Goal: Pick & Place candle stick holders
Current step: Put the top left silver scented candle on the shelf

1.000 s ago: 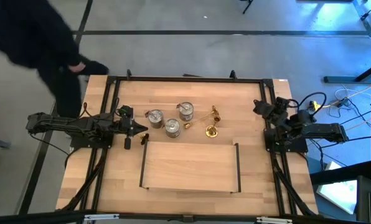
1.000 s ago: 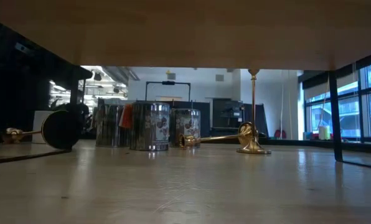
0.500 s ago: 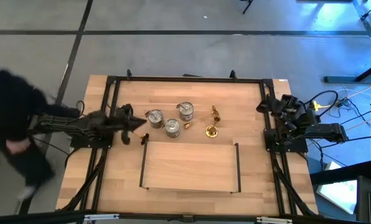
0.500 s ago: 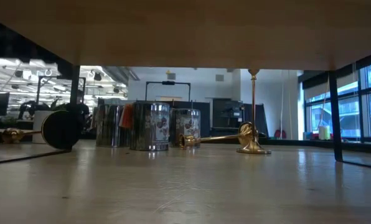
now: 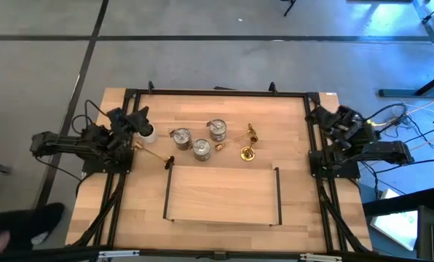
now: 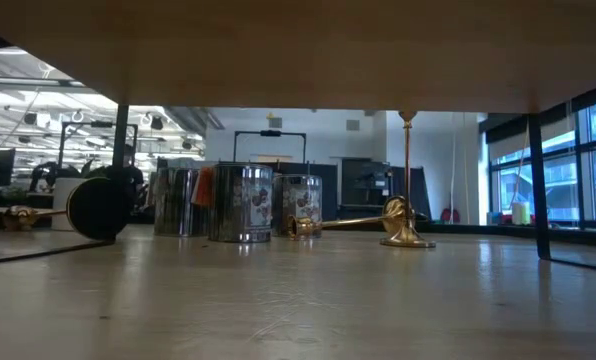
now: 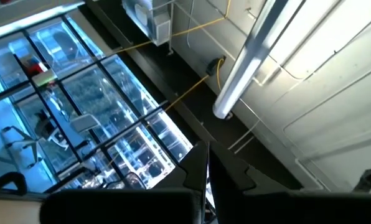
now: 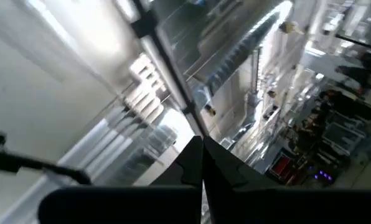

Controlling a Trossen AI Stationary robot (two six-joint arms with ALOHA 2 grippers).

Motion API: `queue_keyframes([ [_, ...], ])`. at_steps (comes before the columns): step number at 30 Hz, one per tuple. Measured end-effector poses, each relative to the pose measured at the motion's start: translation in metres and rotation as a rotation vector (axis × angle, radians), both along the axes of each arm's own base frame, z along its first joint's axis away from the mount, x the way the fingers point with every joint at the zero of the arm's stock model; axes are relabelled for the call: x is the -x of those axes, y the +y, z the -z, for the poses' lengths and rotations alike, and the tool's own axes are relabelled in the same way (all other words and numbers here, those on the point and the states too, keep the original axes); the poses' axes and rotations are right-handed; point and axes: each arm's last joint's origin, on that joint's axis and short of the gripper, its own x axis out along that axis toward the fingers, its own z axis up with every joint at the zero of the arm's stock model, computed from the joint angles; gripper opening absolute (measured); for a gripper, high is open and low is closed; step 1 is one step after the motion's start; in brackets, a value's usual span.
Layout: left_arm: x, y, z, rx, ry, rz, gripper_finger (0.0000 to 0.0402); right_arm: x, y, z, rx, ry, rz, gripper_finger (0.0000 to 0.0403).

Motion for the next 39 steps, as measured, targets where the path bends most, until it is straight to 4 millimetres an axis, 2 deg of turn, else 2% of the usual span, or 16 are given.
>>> queue_keyframes([
  [3,-0.001,0.0,-0.001,0.006,0.01,-0.01,0.0011,-0.002,0.002,-0.033,0.095,0.049,-0.013,0.0032],
  [5,-0.003,0.0,0.001,0.004,0.029,-0.011,0.001,-0.008,0.003,-0.055,0.132,0.169,-0.02,0.0063],
  [10,-0.009,0.0,0.006,0.033,0.074,0.013,0.0008,-0.03,0.003,-0.097,0.101,0.54,-0.021,0.018],
  [15,-0.012,-0.001,0.006,0.038,0.069,0.063,0.0008,-0.056,0.004,-0.126,-0.005,0.806,-0.086,0.0291],
  [20,-0.013,-0.003,0.006,0.014,0.062,0.141,0.0008,-0.077,0.006,-0.139,-0.129,1.014,-0.164,0.0361],
  [24,-0.013,-0.003,0.006,0.007,0.063,0.152,0.001,-0.088,0.006,-0.144,-0.114,1.052,-0.173,0.0381],
  [30,-0.013,-0.003,0.006,0.011,0.059,0.139,0.0013,-0.089,0.007,-0.146,-0.08,1.057,-0.183,0.0383],
  [35,-0.006,0.0,-0.002,0.137,-0.113,0.132,0.0013,-0.089,0.009,-0.146,-0.069,1.057,-0.247,0.0383],
  [39,0.002,-0.001,-0.012,0.092,-0.227,0.15,0.0012,-0.09,0.009,-0.146,-0.069,1.058,-0.251,0.0383],
])
